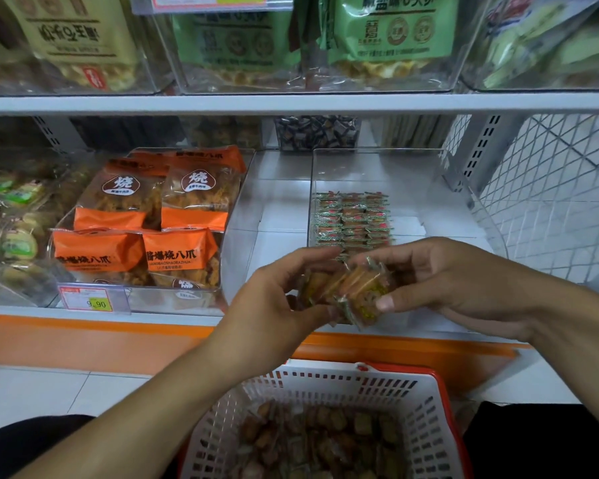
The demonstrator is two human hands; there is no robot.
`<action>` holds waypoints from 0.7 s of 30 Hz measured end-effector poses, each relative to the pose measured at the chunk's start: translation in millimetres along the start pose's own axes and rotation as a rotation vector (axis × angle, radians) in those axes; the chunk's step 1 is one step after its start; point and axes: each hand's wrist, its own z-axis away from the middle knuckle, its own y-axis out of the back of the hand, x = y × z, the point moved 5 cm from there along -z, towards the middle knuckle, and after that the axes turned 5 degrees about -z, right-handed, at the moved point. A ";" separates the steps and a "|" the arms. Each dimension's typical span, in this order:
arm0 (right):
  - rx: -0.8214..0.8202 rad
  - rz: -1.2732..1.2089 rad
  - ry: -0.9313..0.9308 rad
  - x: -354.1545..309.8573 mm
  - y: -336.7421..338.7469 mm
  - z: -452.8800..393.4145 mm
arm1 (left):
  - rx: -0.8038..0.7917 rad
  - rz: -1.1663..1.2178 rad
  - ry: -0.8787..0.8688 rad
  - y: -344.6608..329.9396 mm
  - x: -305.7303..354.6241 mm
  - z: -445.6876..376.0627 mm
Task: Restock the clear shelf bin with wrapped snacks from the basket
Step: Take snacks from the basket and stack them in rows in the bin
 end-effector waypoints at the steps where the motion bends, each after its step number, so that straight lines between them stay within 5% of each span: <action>1: -0.022 0.007 -0.023 2.6 -2.1 -0.2 | -0.002 0.026 0.000 -0.7 -0.1 -0.5; 10: -0.079 -0.368 -0.065 9.2 -12.1 -3.3 | 0.146 0.271 -0.027 1.2 -2.0 -1.9; 16: -0.132 -0.480 -0.011 5.5 -15.4 -2.9 | 0.252 0.812 0.040 1.9 -4.9 -5.2; 21: -0.097 -0.527 0.016 7.3 -18.7 -6.6 | 0.236 0.669 -0.006 -5.8 1.4 -5.9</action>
